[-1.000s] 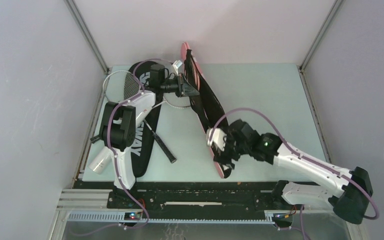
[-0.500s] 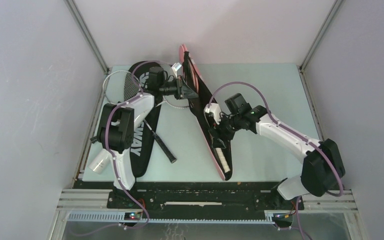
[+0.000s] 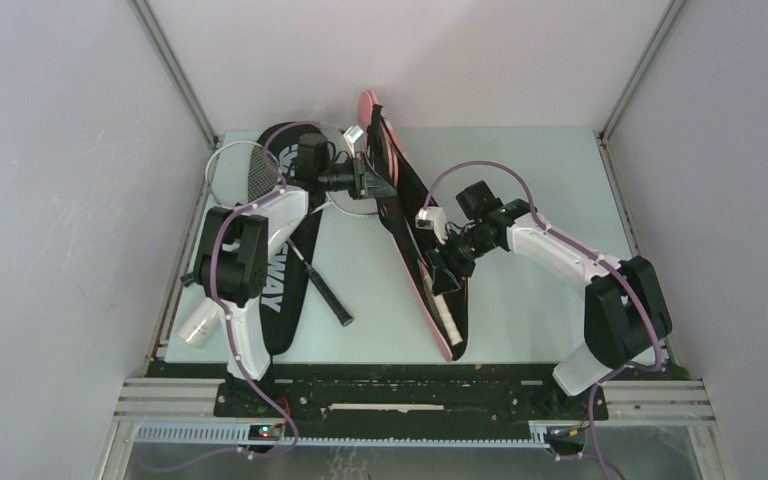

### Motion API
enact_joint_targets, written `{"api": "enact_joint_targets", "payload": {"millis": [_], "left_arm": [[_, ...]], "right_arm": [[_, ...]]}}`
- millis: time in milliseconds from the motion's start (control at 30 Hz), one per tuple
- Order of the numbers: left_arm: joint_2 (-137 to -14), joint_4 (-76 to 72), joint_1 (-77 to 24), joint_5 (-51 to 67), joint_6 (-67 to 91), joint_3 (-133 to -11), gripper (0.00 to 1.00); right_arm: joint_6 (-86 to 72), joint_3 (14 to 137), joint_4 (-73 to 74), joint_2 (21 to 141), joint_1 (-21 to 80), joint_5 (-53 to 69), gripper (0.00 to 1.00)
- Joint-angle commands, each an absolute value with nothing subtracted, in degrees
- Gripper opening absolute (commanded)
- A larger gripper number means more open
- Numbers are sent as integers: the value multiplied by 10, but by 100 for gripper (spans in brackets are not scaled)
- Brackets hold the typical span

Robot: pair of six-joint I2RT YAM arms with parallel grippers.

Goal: Pack up the badminton gear
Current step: Adjust the racket bag at the center of the board.

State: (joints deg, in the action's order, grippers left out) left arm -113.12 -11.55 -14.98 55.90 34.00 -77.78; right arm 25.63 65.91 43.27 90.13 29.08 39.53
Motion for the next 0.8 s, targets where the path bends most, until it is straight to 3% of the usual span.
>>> {"api": "enact_joint_targets", "payload": {"millis": [0, 167, 200, 267, 300, 767], "left_arm": [[-1082, -147, -150, 587, 327, -784, 0], [-1081, -149, -149, 588, 327, -783, 0], [-1081, -149, -149, 588, 327, -783, 0], [-1082, -149, -149, 588, 327, -783, 0], [-1082, -149, -150, 588, 327, -784, 0], [-1079, -127, -146, 558, 311, -779, 0]], "right_arm": [[271, 676, 445, 916, 286, 414, 55], [280, 676, 447, 926, 278, 422, 49], [282, 676, 448, 928, 275, 427, 43], [282, 675, 449, 928, 269, 430, 4], [282, 676, 448, 927, 267, 433, 0], [281, 675, 472, 857, 259, 402, 0]]}}
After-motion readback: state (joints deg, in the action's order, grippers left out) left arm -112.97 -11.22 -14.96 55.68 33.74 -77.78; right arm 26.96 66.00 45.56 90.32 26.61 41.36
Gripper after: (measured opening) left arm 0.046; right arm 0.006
